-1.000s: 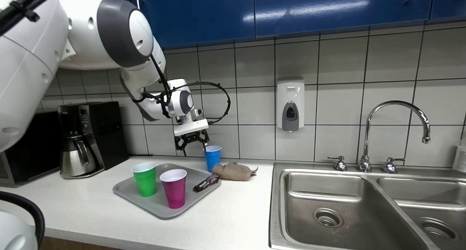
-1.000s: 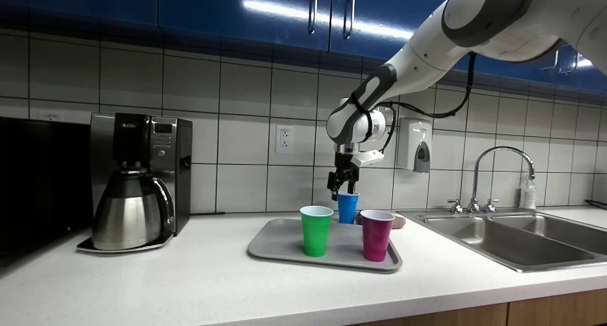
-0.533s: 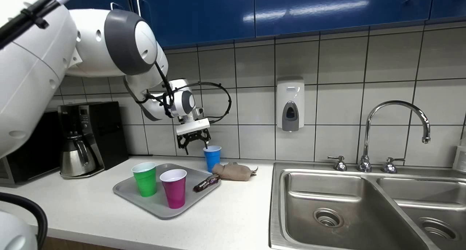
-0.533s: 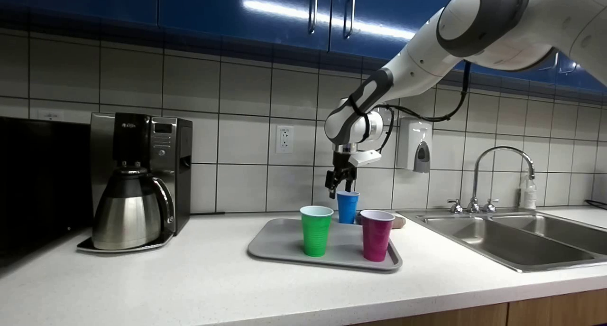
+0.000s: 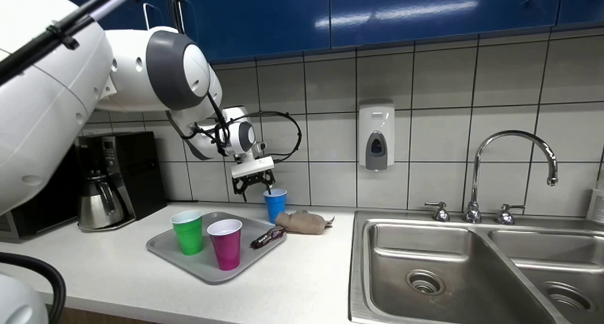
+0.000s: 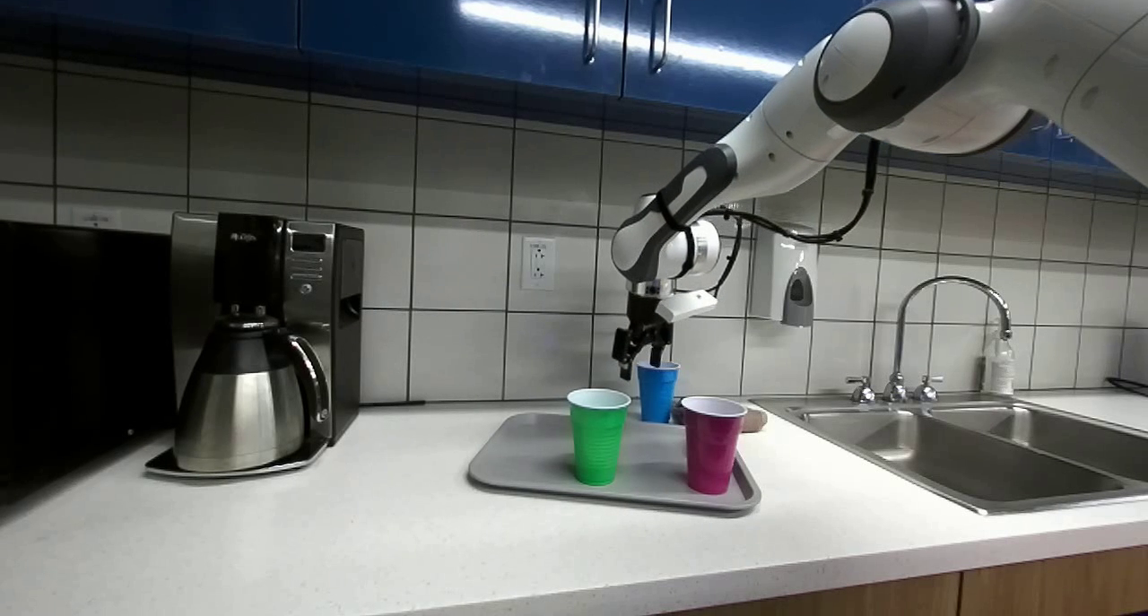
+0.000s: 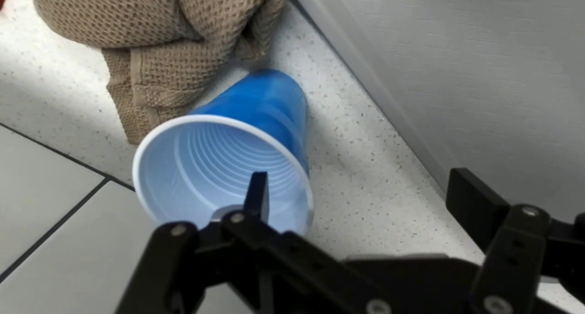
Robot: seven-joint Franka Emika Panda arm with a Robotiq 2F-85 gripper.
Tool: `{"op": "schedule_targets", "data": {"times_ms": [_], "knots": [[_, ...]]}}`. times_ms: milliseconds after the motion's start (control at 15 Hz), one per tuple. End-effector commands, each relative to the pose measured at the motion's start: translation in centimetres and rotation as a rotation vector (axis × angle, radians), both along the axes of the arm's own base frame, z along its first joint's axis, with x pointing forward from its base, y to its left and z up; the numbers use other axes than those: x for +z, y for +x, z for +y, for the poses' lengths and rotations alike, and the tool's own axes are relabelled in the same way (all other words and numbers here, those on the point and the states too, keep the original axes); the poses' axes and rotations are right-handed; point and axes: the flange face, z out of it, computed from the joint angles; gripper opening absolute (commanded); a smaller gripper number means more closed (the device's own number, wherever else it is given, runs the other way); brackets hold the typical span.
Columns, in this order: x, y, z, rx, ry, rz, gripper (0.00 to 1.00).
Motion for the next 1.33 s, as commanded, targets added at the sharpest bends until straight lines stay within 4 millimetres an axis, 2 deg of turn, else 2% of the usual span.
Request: {"op": "schedule_targets", "data": {"times_ms": [0,200,267,400,933,1000,1267], "knots": [[-0.3,1.2,-0.5,-0.003,0.005,-0.004,1.0],[-0.7,1.4,-0.6,-0.014,0.019,0.002,1.0],[-0.7,1.5,-0.7,-0.015,0.024,-0.004,0.75],[-0.8,1.6,-0.8,-0.016,0.027,-0.004,0.66],[-0.7,2.2,-1.7,-0.016,0.017,-0.019,0.03],[-0.6,2.2,-1.8,-0.018,0.017,-0.021,0.0],[-0.3,2.5,-2.2,-0.022,0.017,-0.027,0.01]]}}
